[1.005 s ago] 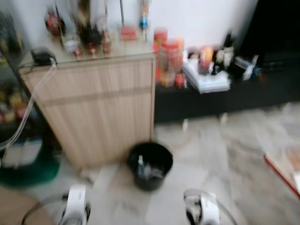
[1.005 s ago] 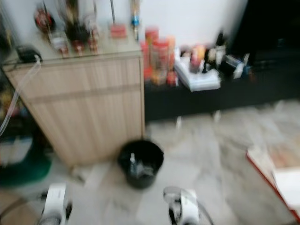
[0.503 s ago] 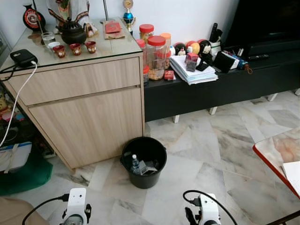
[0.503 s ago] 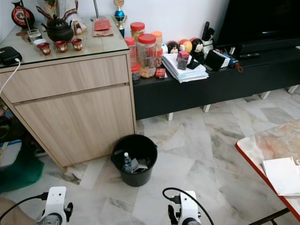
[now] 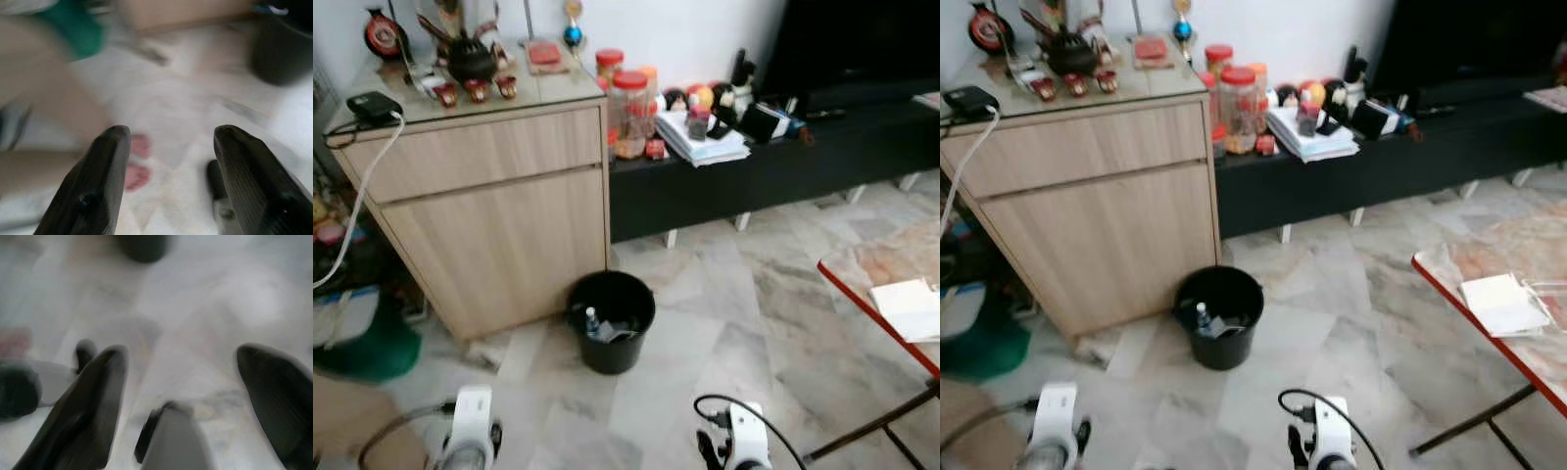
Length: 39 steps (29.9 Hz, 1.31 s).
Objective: Picking trash to rubbish bin
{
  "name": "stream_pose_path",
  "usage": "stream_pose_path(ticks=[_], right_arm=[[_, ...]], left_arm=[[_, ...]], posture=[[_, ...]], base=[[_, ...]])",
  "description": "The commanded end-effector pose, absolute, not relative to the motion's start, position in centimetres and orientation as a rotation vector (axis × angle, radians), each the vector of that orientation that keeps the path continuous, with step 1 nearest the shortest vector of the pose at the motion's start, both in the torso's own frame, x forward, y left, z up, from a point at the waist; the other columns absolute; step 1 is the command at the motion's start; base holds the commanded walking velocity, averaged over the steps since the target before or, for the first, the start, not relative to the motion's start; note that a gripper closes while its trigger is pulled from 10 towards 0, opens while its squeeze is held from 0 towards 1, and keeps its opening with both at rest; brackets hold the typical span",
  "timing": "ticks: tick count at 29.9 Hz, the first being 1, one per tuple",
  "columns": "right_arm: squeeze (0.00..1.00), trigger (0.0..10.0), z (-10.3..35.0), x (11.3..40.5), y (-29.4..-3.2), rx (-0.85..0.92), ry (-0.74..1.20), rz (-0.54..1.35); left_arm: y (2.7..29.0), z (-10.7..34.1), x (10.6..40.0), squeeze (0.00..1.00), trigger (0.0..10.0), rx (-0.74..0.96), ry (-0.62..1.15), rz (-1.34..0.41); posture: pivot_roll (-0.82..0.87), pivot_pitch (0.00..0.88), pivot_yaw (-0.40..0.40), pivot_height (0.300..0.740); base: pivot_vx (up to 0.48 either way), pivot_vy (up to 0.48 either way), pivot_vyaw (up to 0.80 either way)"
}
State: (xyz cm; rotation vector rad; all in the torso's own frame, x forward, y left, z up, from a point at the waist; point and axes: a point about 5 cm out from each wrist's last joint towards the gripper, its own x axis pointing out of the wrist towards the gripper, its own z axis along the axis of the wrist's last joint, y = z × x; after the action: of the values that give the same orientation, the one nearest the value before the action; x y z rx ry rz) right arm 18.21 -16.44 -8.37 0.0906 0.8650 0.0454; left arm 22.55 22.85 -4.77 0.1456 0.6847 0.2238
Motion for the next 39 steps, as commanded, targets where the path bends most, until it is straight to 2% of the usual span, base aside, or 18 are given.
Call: stream_pose_path(ticks=[1,7,14,17,24,39], right_arm=[[0.00,10.0,-8.3,18.3,-16.5,0.100,0.853,0.032],[0.00,10.0,-8.3,18.3,-16.5,0.101,0.851,0.034],[0.00,10.0,-8.2,18.5,-16.5,0.093,0.841,0.041],[0.00,10.0,-7.9,19.0,-16.4,0.098,0.822,0.041],[0.00,10.0,-7.8,19.2,-16.3,0.104,0.817,0.040],[0.00,10.0,-8.3,18.4,-16.5,0.104,0.854,0.021]], left_arm=[[23.0,-6.2,20.5,0.00,10.0,0.139,0.777,0.236],[22.4,-5.8,21.3,0.00,10.0,0.175,0.745,0.188],[22.0,-4.9,22.6,0.00,10.0,0.216,0.685,0.143],[21.1,-4.2,23.8,0.00,10.0,0.277,0.639,0.072],[20.9,-4.2,24.0,0.00,10.0,0.271,0.646,0.077],[21.9,-4.9,22.8,0.00,10.0,0.242,0.691,0.131]], posture=[[-0.04,0.015,-0.012,0.740],[-0.04,0.016,-0.014,0.740],[-0.03,0.019,-0.017,0.740],[-0.03,0.018,-0.018,0.740],[-0.03,0.018,-0.018,0.740],[-0.04,0.018,-0.011,0.740]], base=[[0.000,0.000,-0.43],[0.000,0.000,-0.50],[0.000,0.000,0.00],[0.000,0.000,0.00],[0.000,0.000,0.00],[0.000,0.000,-0.76]])
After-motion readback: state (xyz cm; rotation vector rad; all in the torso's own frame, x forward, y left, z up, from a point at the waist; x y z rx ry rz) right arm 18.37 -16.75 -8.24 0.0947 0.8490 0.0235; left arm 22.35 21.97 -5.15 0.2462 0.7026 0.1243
